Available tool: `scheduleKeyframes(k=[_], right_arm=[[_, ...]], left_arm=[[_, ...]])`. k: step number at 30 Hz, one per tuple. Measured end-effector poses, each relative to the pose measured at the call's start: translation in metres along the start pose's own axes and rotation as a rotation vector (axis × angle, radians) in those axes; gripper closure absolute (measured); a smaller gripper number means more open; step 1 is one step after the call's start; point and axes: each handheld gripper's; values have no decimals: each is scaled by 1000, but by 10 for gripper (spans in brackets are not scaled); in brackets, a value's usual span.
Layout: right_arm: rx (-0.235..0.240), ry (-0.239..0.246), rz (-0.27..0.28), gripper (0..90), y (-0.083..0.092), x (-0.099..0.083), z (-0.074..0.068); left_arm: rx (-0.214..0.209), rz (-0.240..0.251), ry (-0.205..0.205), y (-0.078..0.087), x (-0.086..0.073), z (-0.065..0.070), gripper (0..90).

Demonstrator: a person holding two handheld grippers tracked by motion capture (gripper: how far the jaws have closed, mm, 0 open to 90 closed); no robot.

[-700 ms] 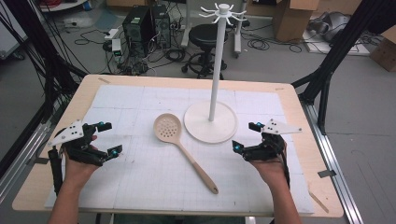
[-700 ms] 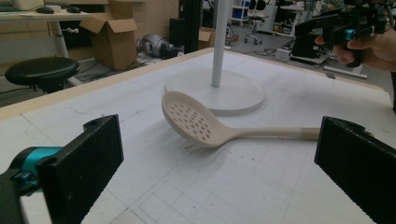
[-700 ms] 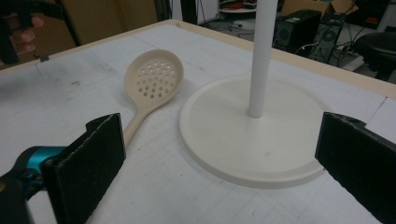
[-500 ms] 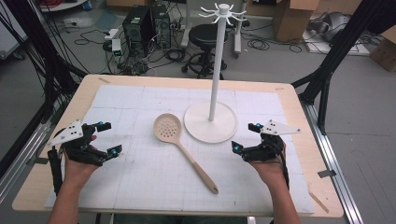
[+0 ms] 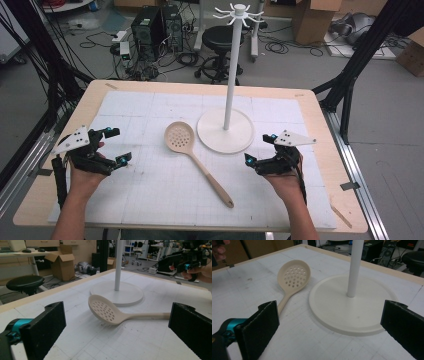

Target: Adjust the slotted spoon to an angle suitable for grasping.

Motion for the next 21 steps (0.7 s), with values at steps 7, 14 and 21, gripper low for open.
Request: scheduleKeyframes(k=[7,14,21], right_arm=[[6,17,-23,48,-7,2,-6],[38,31,-62,156,-20,3,-16],[60,53,-111,208,-34,2,-26]], left_arm=[[-1,-2,-6,2,3,3,17],[-16,-20,-10,1,3,6,17],[-16,-14,-11,1,4,6,16]])
Point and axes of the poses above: each handheld gripper's, and its own axes: y roughly backward along the jaws, x roughly out of its top, z roughly to its right, and after that the axes turned 9 degrees about -y, right-handed
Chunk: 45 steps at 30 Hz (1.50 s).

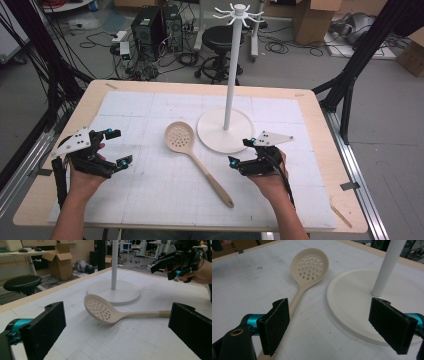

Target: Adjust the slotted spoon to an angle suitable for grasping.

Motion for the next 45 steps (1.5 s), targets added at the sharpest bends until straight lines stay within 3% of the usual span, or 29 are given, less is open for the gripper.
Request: scheduleKeyframes(k=[7,12,15,20,25,28,30,34,36,45], right_arm=[[48,-5,-104,359,-26,-5,-15],[58,10,-140,365,-37,-7,-22],[83,22,-191,382,-47,-10,-30],[86,2,-252,383,-59,-13,-33],[98,-3,-279,399,-66,-14,-39],[94,20,-309,429,-72,-15,-43],[60,71,-383,489,-80,-19,-49],[45,116,-396,513,-82,-20,-52],[62,130,-401,558,-81,-20,-53],[79,146,-407,627,-80,-19,-51]], left_arm=[[-12,21,11,0,1,0,17],[-9,18,8,1,0,-1,16],[-8,9,9,0,0,-1,17],[-10,0,6,-1,0,0,17],[-11,0,8,-1,-1,0,17],[-8,-10,0,-1,-1,0,17],[-6,-14,-3,-1,0,1,16],[-7,-11,1,-1,-1,0,17],[-6,-20,-8,-2,0,1,16],[-5,-9,-16,-1,2,2,17]])
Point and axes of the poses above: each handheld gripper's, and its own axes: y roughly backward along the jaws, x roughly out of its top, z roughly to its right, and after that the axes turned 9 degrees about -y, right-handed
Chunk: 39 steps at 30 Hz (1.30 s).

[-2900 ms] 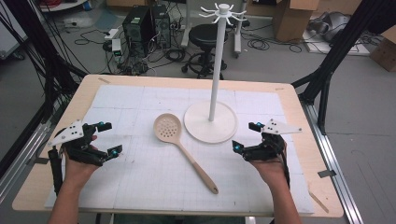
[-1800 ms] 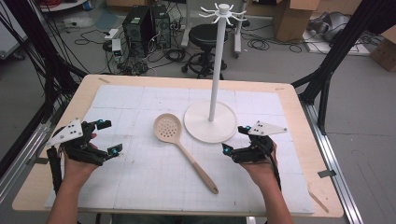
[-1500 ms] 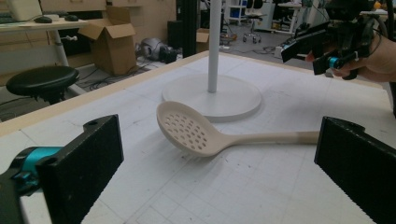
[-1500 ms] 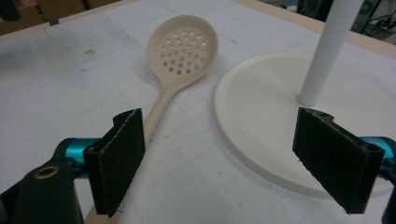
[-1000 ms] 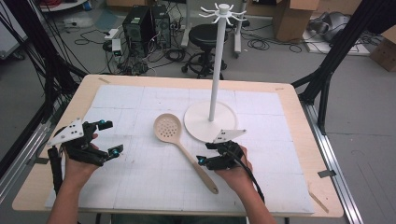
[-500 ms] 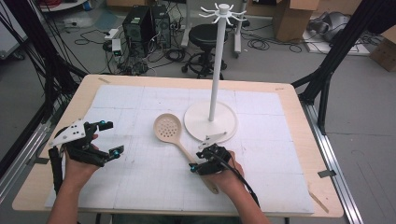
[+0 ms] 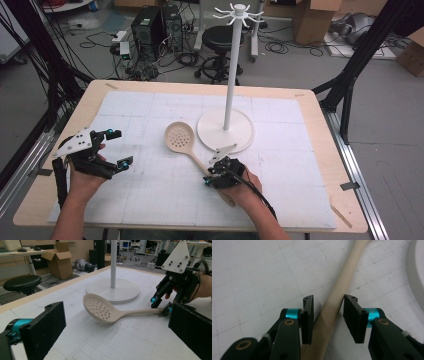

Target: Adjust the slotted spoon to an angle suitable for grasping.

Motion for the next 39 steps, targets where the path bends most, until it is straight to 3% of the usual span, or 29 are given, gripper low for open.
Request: scheduleKeyframes(k=[6,13,20,21,22,25,29,32,34,39], right_arm=[[25,39,-18,658,2,0,-1],[87,141,-38,710,0,2,-9],[94,133,-39,704,0,1,-8],[82,134,-39,680,-1,1,-9],[76,124,-33,571,-1,0,-8],[69,129,-42,509,1,-2,-7],[70,130,-58,494,6,-6,-4],[45,114,-71,493,14,-12,4],[-6,94,-72,494,21,-17,13],[-58,68,-62,503,27,-22,22]], left_arm=[[-4,-5,4,-2,0,1,16],[-3,-2,-1,-1,0,1,17],[-4,-2,0,-1,1,1,17],[-5,-2,0,-1,0,1,17],[-3,-3,1,-1,0,1,16],[-5,0,1,-1,1,0,16],[-1,4,1,0,1,-1,16],[-1,8,2,0,1,-1,16],[-3,10,2,0,2,0,17],[-8,11,-4,-2,3,0,17]])
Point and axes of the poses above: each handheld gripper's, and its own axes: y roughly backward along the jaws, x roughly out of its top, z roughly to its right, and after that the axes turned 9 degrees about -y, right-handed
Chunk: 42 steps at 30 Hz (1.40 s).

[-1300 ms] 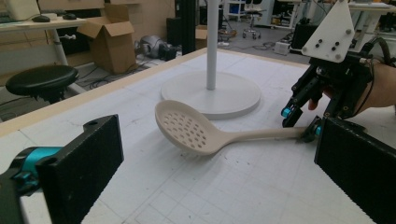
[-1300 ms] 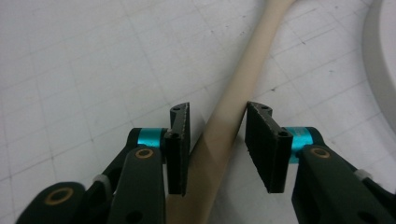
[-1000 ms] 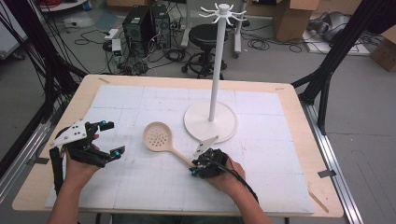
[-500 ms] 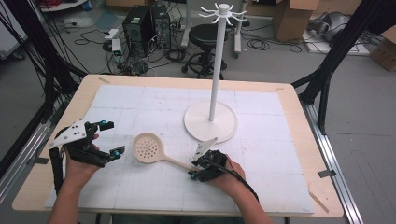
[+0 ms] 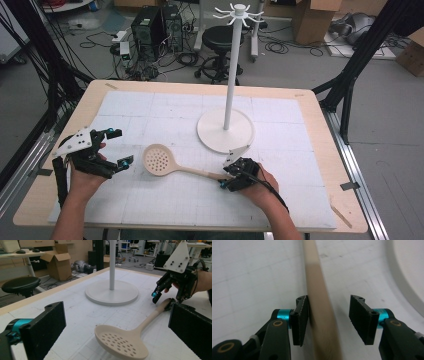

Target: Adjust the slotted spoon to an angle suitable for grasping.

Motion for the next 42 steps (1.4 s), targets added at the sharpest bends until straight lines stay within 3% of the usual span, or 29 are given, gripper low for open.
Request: scheduleKeyframes(k=[3,4,5,9,10,12,16,23,25,30,33,36,42], right_arm=[[1,-9,4,541,2,-3,4],[29,3,-1,629,3,-3,4],[29,3,-1,629,3,-3,4],[36,104,-12,676,3,-1,-3],[36,104,-12,676,3,-1,-3],[33,151,-10,686,1,2,-8],[30,173,-3,688,-2,5,-13],[72,213,19,687,-18,23,-31],[67,243,20,677,-23,30,-37],[52,201,27,522,-21,27,-34],[53,189,21,520,-16,19,-30],[50,147,26,522,-9,10,-22],[-5,74,56,559,0,-1,-4]], left_arm=[[0,0,2,0,0,0,17],[0,0,2,-1,0,0,17],[0,0,2,-1,0,0,17],[-2,0,2,-2,0,0,17],[-3,-1,2,-2,0,0,17],[-4,0,0,-3,0,0,17],[-7,-1,-2,-3,1,1,17],[-7,2,-2,-4,1,2,17],[-8,1,-3,-4,1,1,17],[-8,0,-2,-3,1,2,16],[-7,5,0,-2,1,1,17],[-2,10,1,-1,2,0,17],[-3,10,-1,-2,2,1,16]])
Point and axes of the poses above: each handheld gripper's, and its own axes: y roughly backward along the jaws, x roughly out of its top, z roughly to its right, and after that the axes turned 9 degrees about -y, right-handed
